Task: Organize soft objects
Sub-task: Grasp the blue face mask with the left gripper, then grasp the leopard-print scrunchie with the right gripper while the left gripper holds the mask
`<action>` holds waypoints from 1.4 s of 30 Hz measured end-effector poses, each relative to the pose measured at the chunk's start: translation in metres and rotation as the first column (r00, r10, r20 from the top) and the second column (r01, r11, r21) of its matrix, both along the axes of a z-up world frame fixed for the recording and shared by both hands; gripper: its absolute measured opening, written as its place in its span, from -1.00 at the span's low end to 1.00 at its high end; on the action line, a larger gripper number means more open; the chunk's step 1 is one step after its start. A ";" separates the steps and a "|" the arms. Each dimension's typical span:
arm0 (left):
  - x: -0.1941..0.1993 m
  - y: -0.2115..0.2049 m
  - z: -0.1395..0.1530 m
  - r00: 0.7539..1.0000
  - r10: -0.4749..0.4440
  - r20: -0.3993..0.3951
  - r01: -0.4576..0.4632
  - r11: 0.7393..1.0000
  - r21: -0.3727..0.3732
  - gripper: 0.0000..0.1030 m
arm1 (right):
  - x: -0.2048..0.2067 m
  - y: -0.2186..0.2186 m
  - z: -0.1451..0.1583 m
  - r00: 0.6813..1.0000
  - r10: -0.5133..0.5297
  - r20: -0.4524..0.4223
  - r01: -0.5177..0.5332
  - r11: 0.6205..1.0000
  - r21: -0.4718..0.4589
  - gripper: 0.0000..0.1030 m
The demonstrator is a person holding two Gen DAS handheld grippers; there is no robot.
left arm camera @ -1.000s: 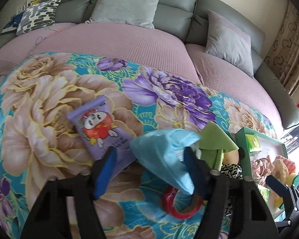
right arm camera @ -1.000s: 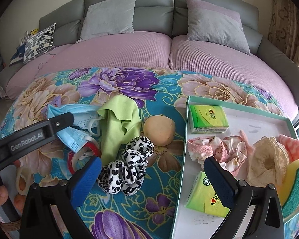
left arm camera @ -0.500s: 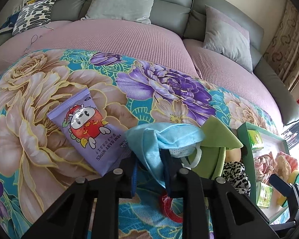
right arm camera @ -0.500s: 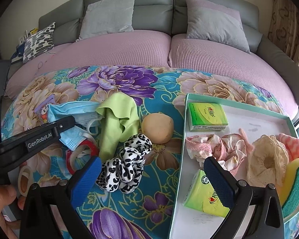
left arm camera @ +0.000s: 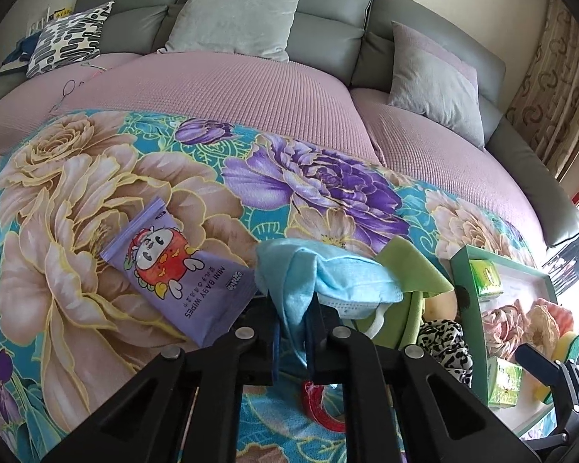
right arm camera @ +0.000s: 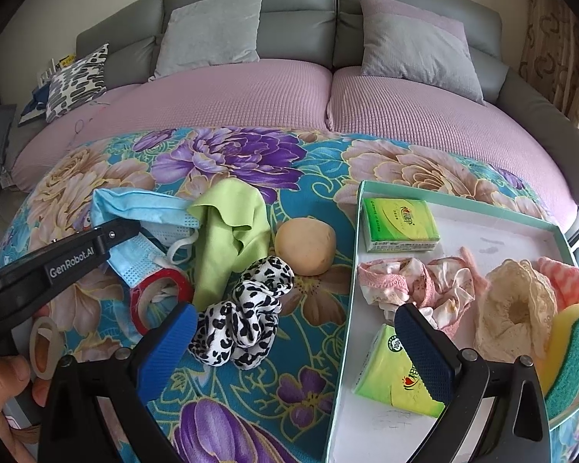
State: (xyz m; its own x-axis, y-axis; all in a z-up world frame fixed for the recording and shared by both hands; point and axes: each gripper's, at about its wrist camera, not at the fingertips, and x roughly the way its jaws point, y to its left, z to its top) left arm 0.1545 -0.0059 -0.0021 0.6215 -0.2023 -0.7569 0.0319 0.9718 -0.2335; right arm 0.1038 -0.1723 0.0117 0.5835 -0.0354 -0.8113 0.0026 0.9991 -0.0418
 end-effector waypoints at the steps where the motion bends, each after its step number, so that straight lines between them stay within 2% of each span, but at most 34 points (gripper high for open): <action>1: -0.002 0.001 0.003 1.000 0.003 0.009 -0.003 1.000 -0.002 -0.82 | -0.001 0.000 0.001 1.000 0.000 0.004 0.000 1.000 0.002 1.00; 10: -0.026 0.018 0.038 0.993 0.069 0.097 -0.071 0.997 0.010 -0.83 | -0.005 0.001 0.003 0.999 0.041 0.029 -0.043 0.996 0.073 0.97; 13: -0.030 0.023 0.042 0.991 0.085 0.106 -0.086 0.996 0.009 -0.83 | -0.005 0.003 0.001 0.998 0.059 0.024 -0.061 0.993 0.097 0.70; 17: -0.031 0.029 0.045 0.988 0.107 0.113 -0.107 0.994 -0.003 -0.83 | -0.004 0.007 -0.003 0.996 0.084 0.009 -0.085 0.991 0.105 0.49; 20: -0.033 0.035 0.047 0.985 0.122 0.121 -0.121 0.993 -0.014 -0.83 | -0.002 0.012 -0.009 0.994 0.108 -0.006 -0.106 0.988 0.116 0.29; 22: -0.034 0.038 0.047 0.983 0.134 0.124 -0.132 0.991 -0.018 -0.83 | -0.001 0.016 -0.015 0.993 0.119 -0.026 -0.115 0.987 0.115 0.09; 24: -0.035 0.041 0.048 0.982 0.143 0.125 -0.141 0.990 -0.024 -0.83 | 0.001 0.018 -0.019 0.991 0.128 -0.038 -0.122 0.986 0.117 -0.01; 34: -0.036 0.057 0.047 0.974 0.195 0.117 -0.192 0.981 -0.031 -0.83 | 0.006 0.019 -0.035 0.991 0.124 -0.054 -0.116 0.984 0.137 -0.08; 39: -0.037 0.058 0.050 0.973 0.195 0.127 -0.193 0.981 -0.030 -0.83 | 0.003 0.019 -0.026 0.992 0.124 -0.013 -0.122 0.984 0.131 -0.34; 42: -0.038 0.058 0.052 0.972 0.195 0.129 -0.192 0.981 -0.030 -0.83 | 0.002 0.016 -0.023 0.993 0.114 -0.006 -0.112 0.984 0.140 -0.37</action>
